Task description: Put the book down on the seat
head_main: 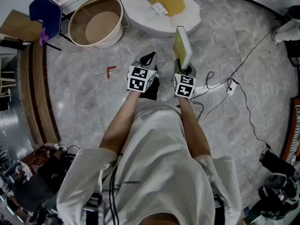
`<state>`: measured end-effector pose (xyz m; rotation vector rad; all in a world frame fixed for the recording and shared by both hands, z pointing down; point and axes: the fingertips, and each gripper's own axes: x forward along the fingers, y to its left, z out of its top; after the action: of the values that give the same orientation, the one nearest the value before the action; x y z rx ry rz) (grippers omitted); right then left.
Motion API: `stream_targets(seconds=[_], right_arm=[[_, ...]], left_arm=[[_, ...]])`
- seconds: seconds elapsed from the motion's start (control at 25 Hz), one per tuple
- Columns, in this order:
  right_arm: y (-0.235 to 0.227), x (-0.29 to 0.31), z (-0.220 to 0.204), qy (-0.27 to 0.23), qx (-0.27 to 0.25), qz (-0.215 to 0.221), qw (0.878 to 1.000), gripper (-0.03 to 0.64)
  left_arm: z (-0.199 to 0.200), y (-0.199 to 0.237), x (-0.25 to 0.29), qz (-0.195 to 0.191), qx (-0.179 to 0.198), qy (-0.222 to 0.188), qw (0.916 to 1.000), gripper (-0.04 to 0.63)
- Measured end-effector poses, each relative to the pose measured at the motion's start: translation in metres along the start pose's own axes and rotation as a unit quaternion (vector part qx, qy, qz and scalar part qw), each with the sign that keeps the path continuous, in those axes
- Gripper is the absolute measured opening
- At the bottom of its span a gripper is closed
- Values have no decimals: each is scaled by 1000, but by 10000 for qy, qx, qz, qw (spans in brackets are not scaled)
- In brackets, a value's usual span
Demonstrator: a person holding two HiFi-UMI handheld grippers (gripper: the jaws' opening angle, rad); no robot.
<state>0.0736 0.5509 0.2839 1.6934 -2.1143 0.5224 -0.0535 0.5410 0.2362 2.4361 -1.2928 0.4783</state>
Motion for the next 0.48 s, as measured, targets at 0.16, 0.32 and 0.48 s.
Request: stream_targets(seconds=[0.16,0.32,0.48], right_arm=[[6,12,8,-8,-171,135,9998,133],[7,27,10,141,-226,257,9993,133],[3,51,15,350,-469,323,9978,135]], left_arm=[[1,15,9,-1,-270,67,9996,8],[14,27,29,1,-354,86,9993,8],[36,41,57,-138,-333,77,9993,8]])
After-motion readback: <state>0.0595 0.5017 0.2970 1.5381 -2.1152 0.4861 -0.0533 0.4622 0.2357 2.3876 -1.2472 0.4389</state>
